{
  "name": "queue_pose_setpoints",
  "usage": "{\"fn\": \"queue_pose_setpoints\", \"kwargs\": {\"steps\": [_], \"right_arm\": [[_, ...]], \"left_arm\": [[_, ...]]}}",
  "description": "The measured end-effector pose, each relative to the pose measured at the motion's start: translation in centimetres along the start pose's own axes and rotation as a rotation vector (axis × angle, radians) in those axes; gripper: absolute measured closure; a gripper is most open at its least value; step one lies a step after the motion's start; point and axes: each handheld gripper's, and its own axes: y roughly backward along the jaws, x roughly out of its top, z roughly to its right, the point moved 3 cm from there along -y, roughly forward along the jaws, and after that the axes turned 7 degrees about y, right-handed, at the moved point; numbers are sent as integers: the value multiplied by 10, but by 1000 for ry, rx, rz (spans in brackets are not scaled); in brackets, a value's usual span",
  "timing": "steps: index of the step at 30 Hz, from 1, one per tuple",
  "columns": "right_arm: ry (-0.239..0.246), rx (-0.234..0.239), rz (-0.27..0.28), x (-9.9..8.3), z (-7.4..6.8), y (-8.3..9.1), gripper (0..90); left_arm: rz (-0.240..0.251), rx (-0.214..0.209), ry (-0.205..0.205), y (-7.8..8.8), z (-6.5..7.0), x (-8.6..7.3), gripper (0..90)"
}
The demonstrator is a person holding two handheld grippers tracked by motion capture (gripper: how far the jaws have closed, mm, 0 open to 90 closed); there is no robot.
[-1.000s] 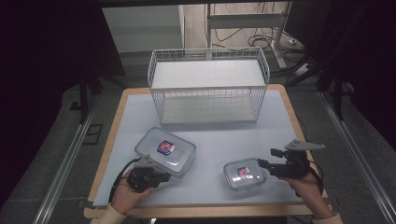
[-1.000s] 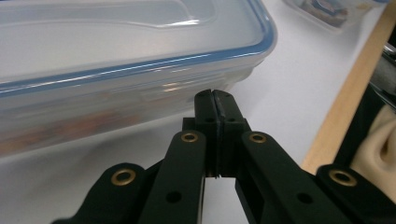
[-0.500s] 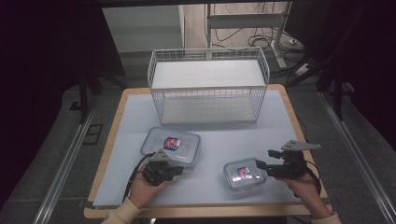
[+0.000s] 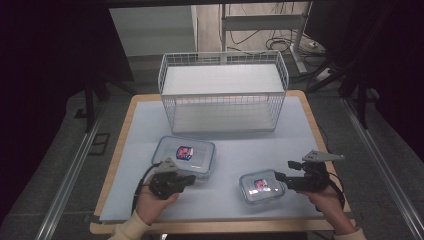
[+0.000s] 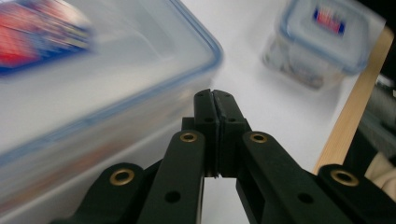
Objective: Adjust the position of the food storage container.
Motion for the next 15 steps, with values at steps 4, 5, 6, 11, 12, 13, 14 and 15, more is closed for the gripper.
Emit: {"fn": "queue_pose_setpoints", "kwargs": {"steps": [4, 5, 6, 11, 12, 13, 14, 15], "right_arm": [[-5, -4, 4, 1, 1, 1, 267], [-5, -4, 4, 1, 1, 1, 267], [-6, -4, 5, 1, 1, 1, 267], [-3, -6, 2, 2, 0, 0, 270], [-5, -6, 3, 1, 0, 0, 269], [-5, -6, 3, 1, 0, 0, 269], [-7, -7, 4, 1, 0, 0, 269], [-7, -7, 4, 1, 0, 0, 269]], "left_arm": [[99, 55, 87, 36, -34, 11, 897], [99, 55, 87, 36, -34, 11, 897], [112, 79, 101, 41, -44, 11, 897], [123, 144, 197, 50, -84, 7, 898], [121, 155, 203, 52, -91, 6, 898], [125, 167, 211, 54, -96, 5, 898], [127, 184, 222, 58, -107, 4, 898], [127, 184, 222, 58, -107, 4, 898]]}}
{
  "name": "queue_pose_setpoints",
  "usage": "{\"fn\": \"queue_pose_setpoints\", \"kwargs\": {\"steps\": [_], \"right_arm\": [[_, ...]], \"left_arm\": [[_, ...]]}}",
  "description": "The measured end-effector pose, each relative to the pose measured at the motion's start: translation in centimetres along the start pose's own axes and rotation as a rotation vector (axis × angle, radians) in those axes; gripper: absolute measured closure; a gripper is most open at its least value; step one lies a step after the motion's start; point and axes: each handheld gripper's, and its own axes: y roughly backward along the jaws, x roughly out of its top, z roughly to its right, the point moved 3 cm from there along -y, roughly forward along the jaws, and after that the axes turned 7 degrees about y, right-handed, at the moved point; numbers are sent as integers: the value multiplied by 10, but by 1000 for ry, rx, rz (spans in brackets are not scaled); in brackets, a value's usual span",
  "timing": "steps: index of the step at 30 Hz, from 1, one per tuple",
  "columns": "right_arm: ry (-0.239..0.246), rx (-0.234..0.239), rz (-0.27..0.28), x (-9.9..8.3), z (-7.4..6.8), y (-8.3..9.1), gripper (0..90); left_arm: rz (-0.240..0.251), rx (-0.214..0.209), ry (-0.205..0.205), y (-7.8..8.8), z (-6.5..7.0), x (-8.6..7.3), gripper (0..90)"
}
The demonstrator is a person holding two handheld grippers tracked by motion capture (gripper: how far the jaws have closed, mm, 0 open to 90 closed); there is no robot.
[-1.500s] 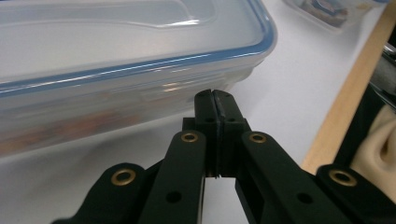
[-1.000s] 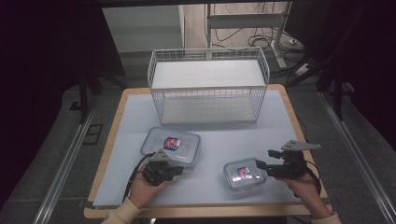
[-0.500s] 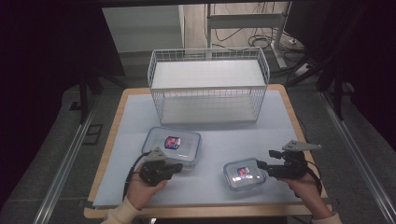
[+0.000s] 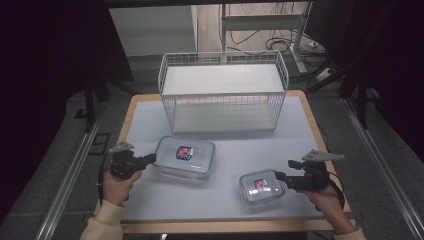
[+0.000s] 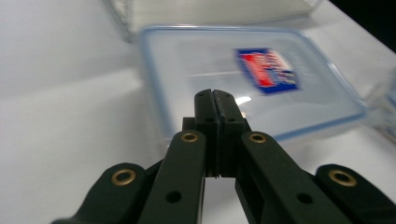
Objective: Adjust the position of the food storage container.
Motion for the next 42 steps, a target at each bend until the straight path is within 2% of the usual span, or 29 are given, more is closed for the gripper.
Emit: {"fn": "queue_pose_setpoints", "kwargs": {"steps": [3, 7, 12, 16, 17, 18, 19, 20, 21, 30, 32, 33, 34, 35, 36, 38, 42], "right_arm": [[-4, -2, 2, 0, 1, 1, 268], [-5, -3, 3, 0, 1, 1, 268], [0, -2, 2, 0, 0, 1, 268], [-6, -1, 1, -1, 1, 1, 268], [-6, -2, 2, -1, 2, 1, 268], [-6, -2, 2, -1, 2, 1, 268], [-5, -2, 2, 0, 2, 2, 268], [-5, -3, 3, 0, 2, 2, 268], [-5, -3, 3, 0, 2, 2, 268], [-2, 0, 3, 0, 1, 1, 268], [0, -1, 3, 0, 1, 1, 268], [-1, 0, 2, 1, 1, 1, 267], [-1, 0, 1, 1, 0, 1, 267], [-1, 1, 1, 1, 0, 1, 267], [0, 3, 3, 1, -1, 1, 267], [1, 4, 2, 1, -1, 1, 267], [-1, 5, 2, 1, -1, 1, 267]], "left_arm": [[0, 30, 18, 0, -12, 0, 898], [-47, 60, 39, -6, -29, -8, 898], [-88, 57, 49, -11, -33, -16, 898], [-130, 49, 32, -17, -28, -24, 898], [-135, 18, 20, -19, -26, -27, 898], [-135, 18, 20, -19, -26, -27, 898], [-144, -7, 22, -21, -24, -28, 898], [-144, -7, 22, -21, -24, -28, 898], [-143, 11, 5, -23, -22, -29, 898], [-148, -7, 8, -23, -15, -33, 898], [-152, -12, 7, -24, -10, -33, 898], [-159, -17, -4, -27, -3, -34, 898], [-159, -17, -4, -27, -3, -34, 898], [-165, -24, -14, -31, 4, -34, 897], [-165, -24, -14, -31, 4, -34, 897], [-175, -30, -28, -38, 15, -33, 897], [-175, -31, -31, -44, 23, -31, 897]]}}
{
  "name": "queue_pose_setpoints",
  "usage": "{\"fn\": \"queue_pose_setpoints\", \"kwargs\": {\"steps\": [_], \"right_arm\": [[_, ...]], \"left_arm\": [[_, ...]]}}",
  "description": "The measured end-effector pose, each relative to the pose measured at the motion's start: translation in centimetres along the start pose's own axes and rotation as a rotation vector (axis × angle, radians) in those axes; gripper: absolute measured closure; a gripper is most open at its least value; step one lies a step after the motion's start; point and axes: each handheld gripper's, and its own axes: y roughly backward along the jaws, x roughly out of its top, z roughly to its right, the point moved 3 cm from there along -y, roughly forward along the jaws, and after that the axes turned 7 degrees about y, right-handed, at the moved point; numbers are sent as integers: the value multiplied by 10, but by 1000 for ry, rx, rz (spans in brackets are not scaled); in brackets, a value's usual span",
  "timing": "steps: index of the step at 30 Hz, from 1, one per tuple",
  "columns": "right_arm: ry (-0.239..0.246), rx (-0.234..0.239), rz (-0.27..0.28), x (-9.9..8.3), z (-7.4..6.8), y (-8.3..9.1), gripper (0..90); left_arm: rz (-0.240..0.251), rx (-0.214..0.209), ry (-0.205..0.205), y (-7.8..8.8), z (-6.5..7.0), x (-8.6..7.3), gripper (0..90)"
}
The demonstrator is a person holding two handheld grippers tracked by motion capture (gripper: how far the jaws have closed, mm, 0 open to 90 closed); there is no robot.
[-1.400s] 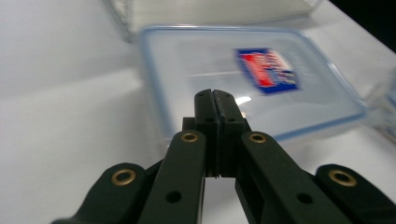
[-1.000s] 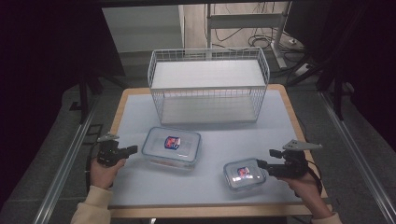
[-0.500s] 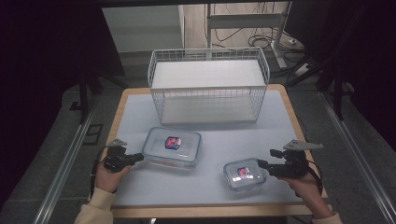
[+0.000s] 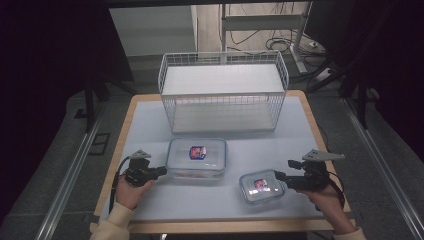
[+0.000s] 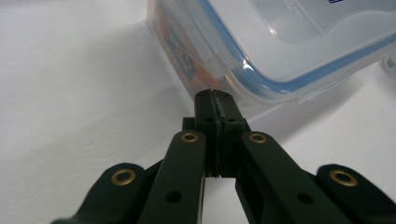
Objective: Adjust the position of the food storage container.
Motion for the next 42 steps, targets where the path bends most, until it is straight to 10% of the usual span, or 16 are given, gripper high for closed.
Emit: {"fn": "queue_pose_setpoints", "kwargs": {"steps": [29, 42], "right_arm": [[3, 3, -7, -1, 1, -3, 265], [-55, 42, 18, 10, 6, -7, 237]], "left_arm": [[-58, -39, -71, -52, 44, 32, 896], [21, -66, -3, -11, 25, 38, 845]]}}
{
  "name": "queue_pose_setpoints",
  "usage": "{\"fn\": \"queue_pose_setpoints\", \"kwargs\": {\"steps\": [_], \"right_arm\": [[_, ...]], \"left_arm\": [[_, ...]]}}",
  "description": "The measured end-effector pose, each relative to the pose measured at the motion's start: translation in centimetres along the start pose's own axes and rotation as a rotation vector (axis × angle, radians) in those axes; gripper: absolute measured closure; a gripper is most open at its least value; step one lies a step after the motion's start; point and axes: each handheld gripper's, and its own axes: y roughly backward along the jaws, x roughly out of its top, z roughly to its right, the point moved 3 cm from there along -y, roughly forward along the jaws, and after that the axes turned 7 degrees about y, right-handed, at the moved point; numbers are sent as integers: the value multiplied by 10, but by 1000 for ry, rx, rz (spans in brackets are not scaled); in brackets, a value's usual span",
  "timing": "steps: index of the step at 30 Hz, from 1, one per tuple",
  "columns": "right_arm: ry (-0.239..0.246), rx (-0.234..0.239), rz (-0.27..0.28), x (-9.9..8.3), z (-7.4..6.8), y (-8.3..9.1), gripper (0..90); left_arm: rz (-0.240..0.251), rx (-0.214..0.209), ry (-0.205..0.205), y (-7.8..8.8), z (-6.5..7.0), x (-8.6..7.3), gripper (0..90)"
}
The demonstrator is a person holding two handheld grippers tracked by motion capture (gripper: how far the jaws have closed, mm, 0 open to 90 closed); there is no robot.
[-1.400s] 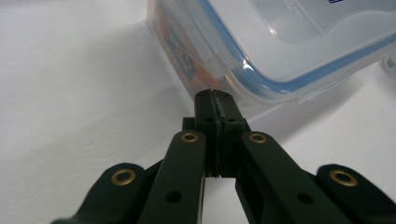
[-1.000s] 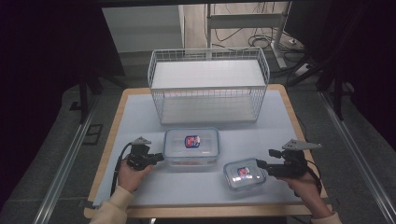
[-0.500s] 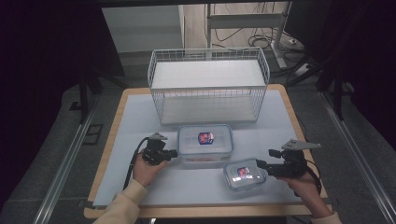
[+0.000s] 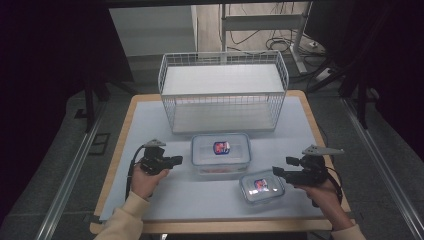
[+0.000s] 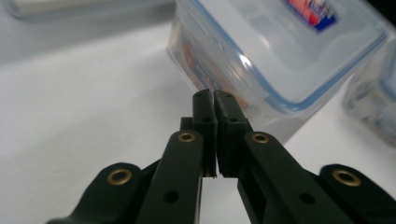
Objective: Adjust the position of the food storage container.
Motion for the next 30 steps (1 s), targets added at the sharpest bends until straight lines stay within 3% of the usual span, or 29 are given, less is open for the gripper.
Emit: {"fn": "queue_pose_setpoints", "kwargs": {"steps": [1, 3, 4, 5, 6, 7, 9, 12, 17, 24, 27, 30], "right_arm": [[29, -12, -10, 3, 1, -4, 236], [37, -16, -13, 5, 2, -6, 234], [34, -13, -11, 8, 3, -9, 232], [26, 5, -5, 12, 2, -13, 225], [26, 5, -5, 12, 2, -13, 225], [31, 8, -6, 14, 1, -15, 221], [33, 12, -6, 16, 0, -18, 203], [20, 2, -15, 20, -1, -21, 171], [1, 45, -8, 34, -7, -34, 156], [-10, 82, -13, 51, -8, -51, 147], [-25, 106, -22, 59, -8, -64, 142], [-27, 117, -34, 61, -8, -71, 139]], "left_arm": [[-4, 6, -3, 1, 0, 1, 831], [11, 18, -3, 4, 0, 3, 805], [14, 26, 0, 5, 2, 4, 745], [32, 51, 1, 7, 5, 5, 584], [32, 51, 1, 7, 5, 5, 518], [45, 59, 2, 8, 6, 6, 518], [56, 62, 8, 10, 9, 9, 331], [45, 54, 16, 7, 10, 12, 213], [27, 10, 16, -2, 17, 22, 174], [33, -14, 28, -9, 23, 36, 156], [33, -42, 57, -15, 23, 43, 148], [30, -43, 61, -19, 23, 44, 147]]}}
